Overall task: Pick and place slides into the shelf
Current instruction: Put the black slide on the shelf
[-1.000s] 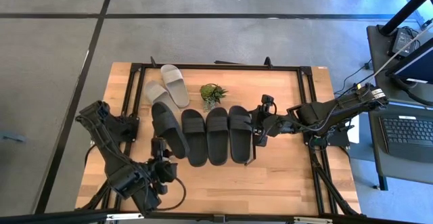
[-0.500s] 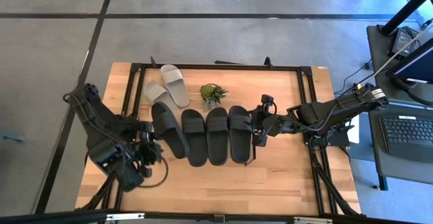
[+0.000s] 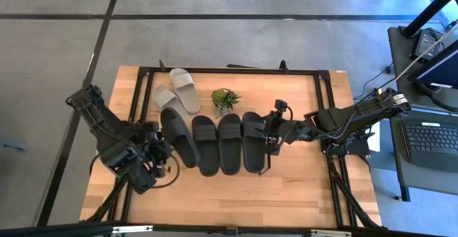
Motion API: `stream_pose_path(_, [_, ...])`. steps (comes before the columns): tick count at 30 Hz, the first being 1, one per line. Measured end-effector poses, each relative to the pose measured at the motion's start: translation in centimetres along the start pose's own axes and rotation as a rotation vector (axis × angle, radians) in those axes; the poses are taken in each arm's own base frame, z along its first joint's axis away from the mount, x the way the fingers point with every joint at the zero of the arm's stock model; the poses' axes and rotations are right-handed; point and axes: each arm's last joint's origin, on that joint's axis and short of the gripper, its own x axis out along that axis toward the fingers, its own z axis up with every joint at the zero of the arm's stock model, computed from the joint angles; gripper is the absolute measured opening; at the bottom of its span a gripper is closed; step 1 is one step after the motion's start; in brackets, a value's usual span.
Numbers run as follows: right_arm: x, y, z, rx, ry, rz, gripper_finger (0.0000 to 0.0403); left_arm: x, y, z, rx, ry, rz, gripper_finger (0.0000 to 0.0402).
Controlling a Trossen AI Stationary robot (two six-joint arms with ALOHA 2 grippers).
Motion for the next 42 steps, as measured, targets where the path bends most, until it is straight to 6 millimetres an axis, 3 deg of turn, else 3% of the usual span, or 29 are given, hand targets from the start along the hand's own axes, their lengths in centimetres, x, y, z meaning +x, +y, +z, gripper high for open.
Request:
stream_pose_path(19, [0.0,0.0,0.1,-0.004,-0.007,0.0,0.0165,1.3,1.0,0.8,-0.037,0.068,0.018,0.0182])
stream_pose_path(35, [0.0,0.0,0.1,-0.002,-0.007,0.0,0.0165,2.6,2.2,1.6,0.042,0.113,0.053,0.0182])
stream_pose_path(42, [0.0,0.0,0.1,-0.003,-0.006,0.0,0.0165,2.6,2.1,1.5,0.024,0.173,-0.008,0.0182])
